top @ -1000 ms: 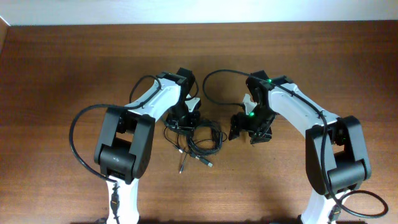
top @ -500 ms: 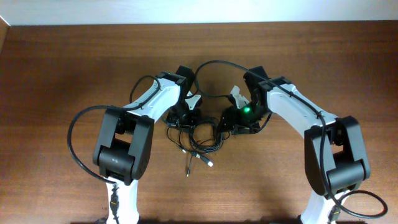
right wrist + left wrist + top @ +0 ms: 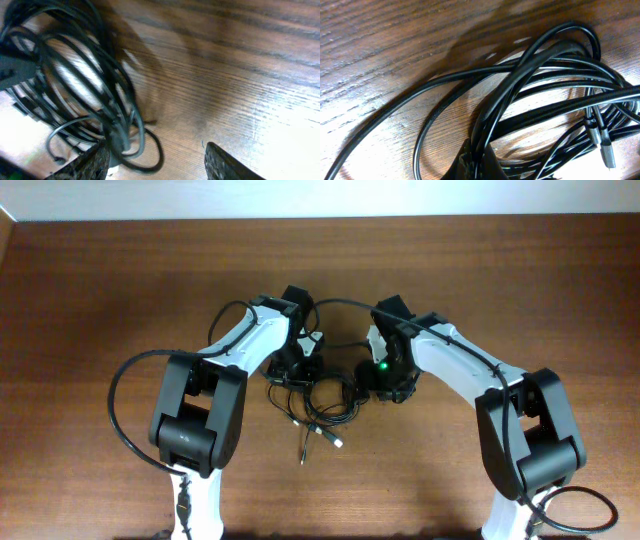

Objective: Untangle cables
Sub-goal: 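Grasp cable strands with the right gripper beside the left gripper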

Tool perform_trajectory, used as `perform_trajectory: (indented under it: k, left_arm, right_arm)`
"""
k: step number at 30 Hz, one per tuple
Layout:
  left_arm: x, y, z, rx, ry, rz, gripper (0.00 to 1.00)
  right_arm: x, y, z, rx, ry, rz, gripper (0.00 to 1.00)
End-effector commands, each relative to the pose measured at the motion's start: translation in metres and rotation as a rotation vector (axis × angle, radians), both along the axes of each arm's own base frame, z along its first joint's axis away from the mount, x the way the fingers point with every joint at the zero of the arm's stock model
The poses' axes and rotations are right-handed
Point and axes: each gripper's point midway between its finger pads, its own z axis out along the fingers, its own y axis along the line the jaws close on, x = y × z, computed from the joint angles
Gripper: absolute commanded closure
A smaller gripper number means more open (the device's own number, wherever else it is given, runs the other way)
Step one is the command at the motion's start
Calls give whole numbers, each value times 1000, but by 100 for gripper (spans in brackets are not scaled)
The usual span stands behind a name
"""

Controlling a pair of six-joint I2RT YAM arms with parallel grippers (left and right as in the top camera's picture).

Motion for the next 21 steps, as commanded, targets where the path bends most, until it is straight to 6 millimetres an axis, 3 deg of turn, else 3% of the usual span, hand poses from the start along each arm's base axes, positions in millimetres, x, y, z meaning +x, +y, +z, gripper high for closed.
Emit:
perform_trajectory:
  k: [1, 5, 9, 11, 16, 21]
  left_arm:
    - [-2, 8, -7, 31, 0, -2, 100]
    - [-2, 8, -7, 31, 0, -2, 100]
    - [-2, 8, -7, 32, 2, -2, 100]
    - [-2, 8, -7, 32, 2, -2, 100]
    - [-3, 9, -6, 34, 7, -2, 100]
    - [-8, 11, -6, 42, 28, -3, 100]
  right_arm:
    - [-13, -6, -19, -25, 20, -4, 39]
    - [-22, -12, -39, -40, 19, -37, 43]
    - [-22, -14, -42, -40, 20, -48, 44]
    - [-22, -14, -42, -40, 21, -48, 55]
    - [-22, -14, -42, -40, 20, -48, 96]
    - [-25, -8, -36, 9, 48, -51, 96]
